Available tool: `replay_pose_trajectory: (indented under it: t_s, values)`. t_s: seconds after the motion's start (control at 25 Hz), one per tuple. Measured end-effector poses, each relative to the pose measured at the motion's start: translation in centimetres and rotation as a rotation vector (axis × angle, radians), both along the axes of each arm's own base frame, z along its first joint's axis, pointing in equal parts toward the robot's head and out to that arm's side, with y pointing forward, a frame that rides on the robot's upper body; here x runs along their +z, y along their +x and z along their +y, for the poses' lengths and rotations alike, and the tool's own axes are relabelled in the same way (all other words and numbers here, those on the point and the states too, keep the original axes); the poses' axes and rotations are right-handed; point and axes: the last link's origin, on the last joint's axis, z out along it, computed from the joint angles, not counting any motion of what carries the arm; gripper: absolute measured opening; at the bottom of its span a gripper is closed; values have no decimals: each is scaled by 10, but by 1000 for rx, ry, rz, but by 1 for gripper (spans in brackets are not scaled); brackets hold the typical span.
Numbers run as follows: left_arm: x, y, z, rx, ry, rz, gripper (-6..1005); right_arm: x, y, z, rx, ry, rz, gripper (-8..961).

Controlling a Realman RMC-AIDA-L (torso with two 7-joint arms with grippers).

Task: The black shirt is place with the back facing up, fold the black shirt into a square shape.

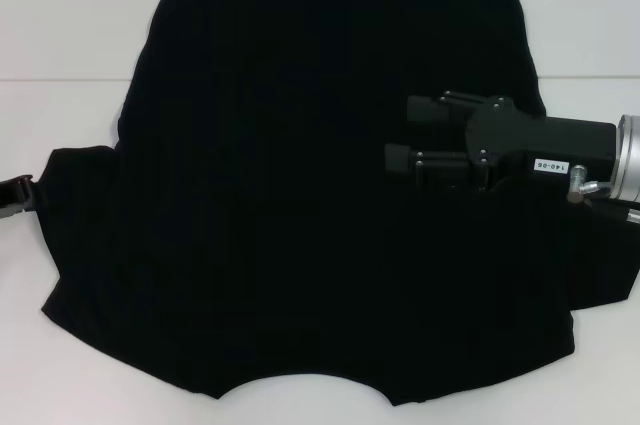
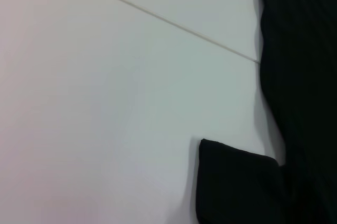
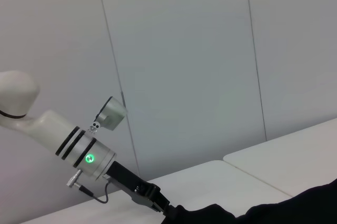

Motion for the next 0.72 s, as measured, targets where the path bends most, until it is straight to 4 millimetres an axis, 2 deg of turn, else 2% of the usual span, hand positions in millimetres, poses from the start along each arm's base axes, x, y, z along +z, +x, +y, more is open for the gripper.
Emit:
replay_pose_trajectory:
  t_s: [0.2, 0.4, 0.72]
  values:
    - [0, 0, 1, -3, -1, 8, 129, -1, 0, 0, -2, 0, 4, 882]
    - [4, -2, 1, -8, 14, 29, 21, 0, 0, 0, -12, 11, 19, 882]
    - [16, -7, 9, -26, 71, 115, 22, -3, -1, -1, -31, 27, 53, 882]
